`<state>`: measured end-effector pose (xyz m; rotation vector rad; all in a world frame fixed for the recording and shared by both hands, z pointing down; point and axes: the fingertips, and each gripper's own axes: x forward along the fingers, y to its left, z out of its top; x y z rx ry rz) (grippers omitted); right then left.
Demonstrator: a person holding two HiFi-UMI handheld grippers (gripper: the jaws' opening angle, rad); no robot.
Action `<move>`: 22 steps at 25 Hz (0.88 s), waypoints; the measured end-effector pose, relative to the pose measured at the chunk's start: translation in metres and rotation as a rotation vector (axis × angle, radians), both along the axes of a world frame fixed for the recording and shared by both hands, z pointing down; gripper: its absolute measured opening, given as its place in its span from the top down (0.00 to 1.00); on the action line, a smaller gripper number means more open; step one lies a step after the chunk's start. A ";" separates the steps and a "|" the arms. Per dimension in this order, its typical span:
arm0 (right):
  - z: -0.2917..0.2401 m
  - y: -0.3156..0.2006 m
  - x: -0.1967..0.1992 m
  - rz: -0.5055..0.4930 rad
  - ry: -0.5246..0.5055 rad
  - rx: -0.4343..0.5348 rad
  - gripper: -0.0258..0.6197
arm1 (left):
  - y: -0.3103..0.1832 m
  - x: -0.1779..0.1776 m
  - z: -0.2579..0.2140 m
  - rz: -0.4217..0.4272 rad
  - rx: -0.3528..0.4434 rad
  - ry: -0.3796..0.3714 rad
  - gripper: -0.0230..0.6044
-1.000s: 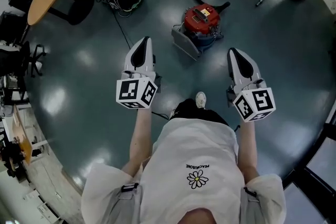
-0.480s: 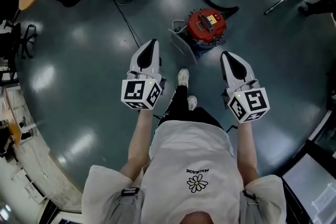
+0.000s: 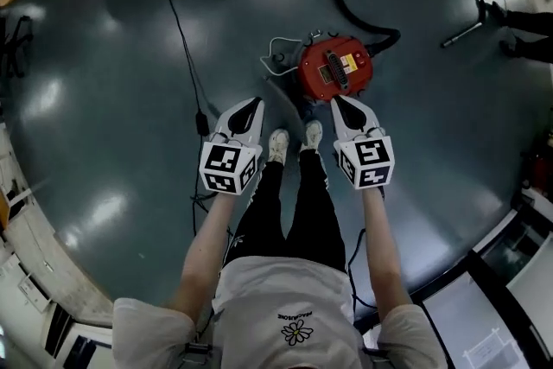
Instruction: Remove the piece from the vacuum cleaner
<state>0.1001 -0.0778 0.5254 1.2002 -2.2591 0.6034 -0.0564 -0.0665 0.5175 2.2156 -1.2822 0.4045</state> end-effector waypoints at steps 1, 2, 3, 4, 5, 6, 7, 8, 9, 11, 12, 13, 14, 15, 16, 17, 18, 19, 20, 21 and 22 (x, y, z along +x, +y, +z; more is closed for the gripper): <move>0.035 -0.012 0.000 -0.014 0.014 -0.049 0.92 | -0.010 0.001 0.026 -0.004 -0.030 0.003 0.96; 0.070 -0.023 -0.001 -0.033 0.035 -0.095 0.92 | -0.019 0.002 0.053 -0.014 -0.062 0.009 0.96; 0.102 -0.031 -0.001 -0.062 0.068 -0.135 0.92 | -0.026 0.003 0.078 -0.030 -0.094 0.019 0.96; 0.132 -0.036 -0.002 -0.102 0.116 -0.166 0.92 | -0.030 0.005 0.102 -0.048 -0.126 0.029 0.96; 0.159 -0.040 -0.002 -0.146 0.170 -0.187 0.92 | -0.032 0.007 0.124 -0.062 -0.157 0.037 0.96; 0.183 -0.043 -0.002 -0.185 0.224 -0.203 0.92 | -0.032 0.010 0.145 -0.070 -0.188 0.041 0.96; 0.204 -0.047 -0.001 -0.215 0.268 -0.218 0.92 | -0.031 0.014 0.165 -0.072 -0.222 0.043 0.96; 0.223 -0.050 0.000 -0.237 0.303 -0.233 0.92 | -0.028 0.018 0.184 -0.068 -0.261 0.050 0.96; 0.240 -0.053 0.000 -0.254 0.331 -0.248 0.92 | -0.023 0.023 0.202 -0.060 -0.307 0.070 0.92; 0.266 -0.055 0.000 -0.299 0.390 -0.270 0.92 | -0.009 0.033 0.235 -0.049 -0.420 0.143 0.79; 0.276 -0.055 -0.001 -0.328 0.419 -0.279 0.92 | -0.002 0.037 0.249 -0.053 -0.476 0.182 0.71; 0.284 -0.054 -0.002 -0.353 0.442 -0.283 0.92 | 0.003 0.040 0.261 -0.064 -0.523 0.210 0.66; 0.288 -0.053 -0.003 -0.370 0.458 -0.281 0.92 | 0.006 0.040 0.271 -0.082 -0.556 0.226 0.63; 0.290 -0.053 -0.004 -0.375 0.468 -0.273 0.92 | 0.008 0.039 0.280 -0.104 -0.578 0.233 0.59; 0.291 -0.052 -0.004 -0.372 0.477 -0.262 0.92 | 0.007 0.037 0.287 -0.130 -0.595 0.239 0.54; 0.291 -0.052 -0.004 -0.367 0.487 -0.251 0.92 | 0.006 0.036 0.294 -0.157 -0.612 0.253 0.48; 0.290 -0.051 -0.005 -0.365 0.496 -0.244 0.93 | 0.003 0.036 0.300 -0.188 -0.633 0.278 0.44; 0.289 -0.051 -0.005 -0.364 0.502 -0.241 0.93 | 0.000 0.037 0.306 -0.224 -0.656 0.307 0.41; 0.289 -0.051 -0.005 -0.363 0.501 -0.240 0.93 | -0.004 0.038 0.314 -0.269 -0.677 0.329 0.38; 0.289 -0.051 -0.006 -0.360 0.493 -0.242 0.93 | -0.008 0.037 0.322 -0.322 -0.694 0.331 0.34; 0.290 -0.052 -0.005 -0.354 0.478 -0.244 0.93 | -0.012 0.035 0.331 -0.376 -0.706 0.312 0.33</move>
